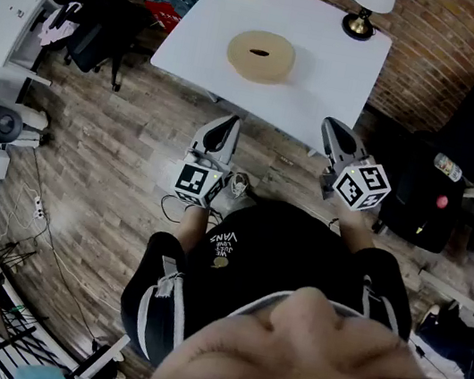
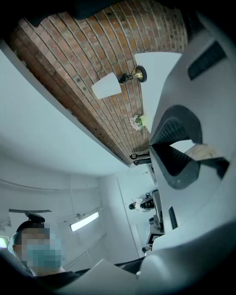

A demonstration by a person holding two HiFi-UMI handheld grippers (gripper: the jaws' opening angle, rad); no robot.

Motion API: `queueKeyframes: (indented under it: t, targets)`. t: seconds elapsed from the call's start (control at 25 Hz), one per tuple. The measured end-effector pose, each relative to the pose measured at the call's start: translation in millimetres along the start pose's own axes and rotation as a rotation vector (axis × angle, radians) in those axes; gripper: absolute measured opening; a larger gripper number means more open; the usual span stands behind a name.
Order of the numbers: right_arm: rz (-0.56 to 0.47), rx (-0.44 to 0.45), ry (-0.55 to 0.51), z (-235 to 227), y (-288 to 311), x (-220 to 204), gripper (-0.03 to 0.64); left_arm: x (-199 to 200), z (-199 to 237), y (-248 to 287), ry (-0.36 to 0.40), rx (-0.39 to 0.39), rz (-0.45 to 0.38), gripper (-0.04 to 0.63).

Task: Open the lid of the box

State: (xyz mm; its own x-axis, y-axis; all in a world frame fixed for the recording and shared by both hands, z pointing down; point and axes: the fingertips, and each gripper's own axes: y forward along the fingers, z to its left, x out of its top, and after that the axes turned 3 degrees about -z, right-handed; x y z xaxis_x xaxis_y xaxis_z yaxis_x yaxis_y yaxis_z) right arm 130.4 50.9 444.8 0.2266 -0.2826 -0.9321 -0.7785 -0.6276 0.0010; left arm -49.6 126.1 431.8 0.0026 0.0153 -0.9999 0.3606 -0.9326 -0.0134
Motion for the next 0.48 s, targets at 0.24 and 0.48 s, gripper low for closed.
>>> queueKeyframes:
  t: [0.24, 0.48]
  targets:
    - [0.006, -0.021, -0.005, -5.1, 7.2, -1.6, 0.003, -5.9, 7.6, 9.0, -0.017, -0.026, 0.002, 0.011]
    - [-0.035, -0.094, 0.020, -11.5, 20.0, -1.9, 0.005, -9.7, 27.8, 22.2, -0.025, -0.086, 0.010, 0.011]
